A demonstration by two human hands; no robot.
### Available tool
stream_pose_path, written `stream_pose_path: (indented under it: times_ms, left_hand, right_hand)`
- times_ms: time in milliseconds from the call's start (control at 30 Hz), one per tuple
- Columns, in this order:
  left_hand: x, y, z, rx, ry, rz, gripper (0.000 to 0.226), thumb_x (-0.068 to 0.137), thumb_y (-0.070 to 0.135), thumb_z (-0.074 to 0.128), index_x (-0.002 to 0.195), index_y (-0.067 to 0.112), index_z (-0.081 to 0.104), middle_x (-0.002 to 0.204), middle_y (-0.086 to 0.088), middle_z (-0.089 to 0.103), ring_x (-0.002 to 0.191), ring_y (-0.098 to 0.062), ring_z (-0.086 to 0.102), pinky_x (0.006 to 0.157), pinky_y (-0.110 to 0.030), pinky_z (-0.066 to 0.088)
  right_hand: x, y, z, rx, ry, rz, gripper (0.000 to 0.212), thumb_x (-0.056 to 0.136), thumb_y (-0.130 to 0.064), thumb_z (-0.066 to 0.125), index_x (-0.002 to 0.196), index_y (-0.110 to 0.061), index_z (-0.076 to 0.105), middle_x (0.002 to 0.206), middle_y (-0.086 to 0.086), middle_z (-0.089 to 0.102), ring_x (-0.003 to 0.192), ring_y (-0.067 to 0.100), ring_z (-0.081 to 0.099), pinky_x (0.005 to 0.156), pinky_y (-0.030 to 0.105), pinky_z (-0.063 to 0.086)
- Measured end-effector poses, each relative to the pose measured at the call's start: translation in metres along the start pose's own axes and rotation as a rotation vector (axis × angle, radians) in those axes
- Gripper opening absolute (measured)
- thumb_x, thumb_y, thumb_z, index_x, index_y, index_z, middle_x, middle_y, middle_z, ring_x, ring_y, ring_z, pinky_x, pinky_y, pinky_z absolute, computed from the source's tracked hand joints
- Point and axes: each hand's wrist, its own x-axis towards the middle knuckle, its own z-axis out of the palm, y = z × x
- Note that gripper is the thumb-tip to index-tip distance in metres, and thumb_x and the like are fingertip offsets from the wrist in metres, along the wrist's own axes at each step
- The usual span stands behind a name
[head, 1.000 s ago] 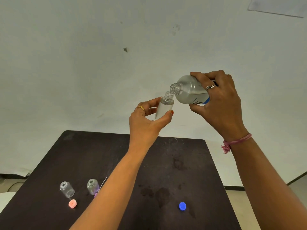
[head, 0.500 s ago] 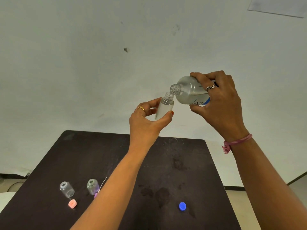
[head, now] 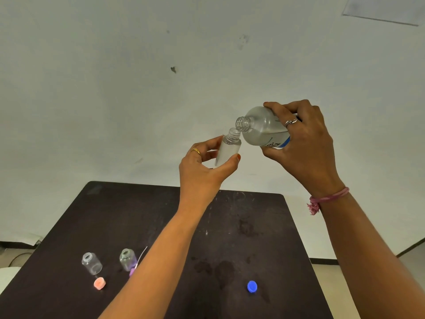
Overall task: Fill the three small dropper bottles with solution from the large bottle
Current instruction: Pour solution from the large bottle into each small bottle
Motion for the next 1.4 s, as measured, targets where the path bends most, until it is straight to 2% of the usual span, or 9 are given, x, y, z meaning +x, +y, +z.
stream_pose_path:
  times_ms: [300, 700, 1000, 1400]
  left_hand:
    - [0.0, -0.0007, 0.0002, 0.001, 0.002, -0.005, 0.039, 0.072, 0.028, 0.08, 0.1, 0.044, 0.057, 0.107, 0.013, 0.065, 0.097, -0.001, 0.061, 0.062, 0.004, 0.039]
    - [0.0006, -0.0005, 0.0018, 0.011, -0.004, -0.003, 0.04, 0.073, 0.03, 0.08, 0.106, 0.038, 0.059, 0.107, 0.014, 0.065, 0.097, -0.002, 0.061, 0.062, 0.004, 0.04]
    - [0.0004, -0.0007, 0.0009, -0.003, -0.006, -0.001, 0.038, 0.072, 0.029, 0.081, 0.099, 0.044, 0.058, 0.103, 0.017, 0.065, 0.095, 0.001, 0.061, 0.062, 0.003, 0.04]
    - [0.002, -0.0026, 0.0015, 0.013, -0.006, 0.0, 0.039, 0.073, 0.029, 0.08, 0.103, 0.04, 0.058, 0.106, 0.014, 0.064, 0.095, 0.0, 0.061, 0.061, 0.004, 0.04]
  right_hand:
    - [-0.0015, 0.0009, 0.0028, 0.013, -0.025, 0.018, 0.074, 0.063, -0.024, 0.085, 0.131, -0.019, 0.054, 0.11, 0.01, 0.054, 0.099, 0.019, 0.043, 0.068, 0.028, 0.044]
    - [0.0018, 0.0008, -0.0013, 0.011, 0.015, -0.014, 0.073, 0.063, -0.021, 0.085, 0.13, -0.018, 0.055, 0.109, 0.011, 0.055, 0.098, 0.022, 0.045, 0.069, 0.033, 0.048]
    - [0.0021, 0.0002, -0.0004, -0.003, 0.023, -0.031, 0.073, 0.063, -0.02, 0.085, 0.13, -0.017, 0.056, 0.11, 0.012, 0.056, 0.1, 0.021, 0.043, 0.069, 0.033, 0.05]
    - [0.0036, 0.0012, 0.0007, -0.014, 0.027, -0.042, 0.073, 0.063, -0.019, 0.085, 0.13, -0.017, 0.055, 0.111, 0.013, 0.056, 0.1, 0.026, 0.048, 0.07, 0.036, 0.051]
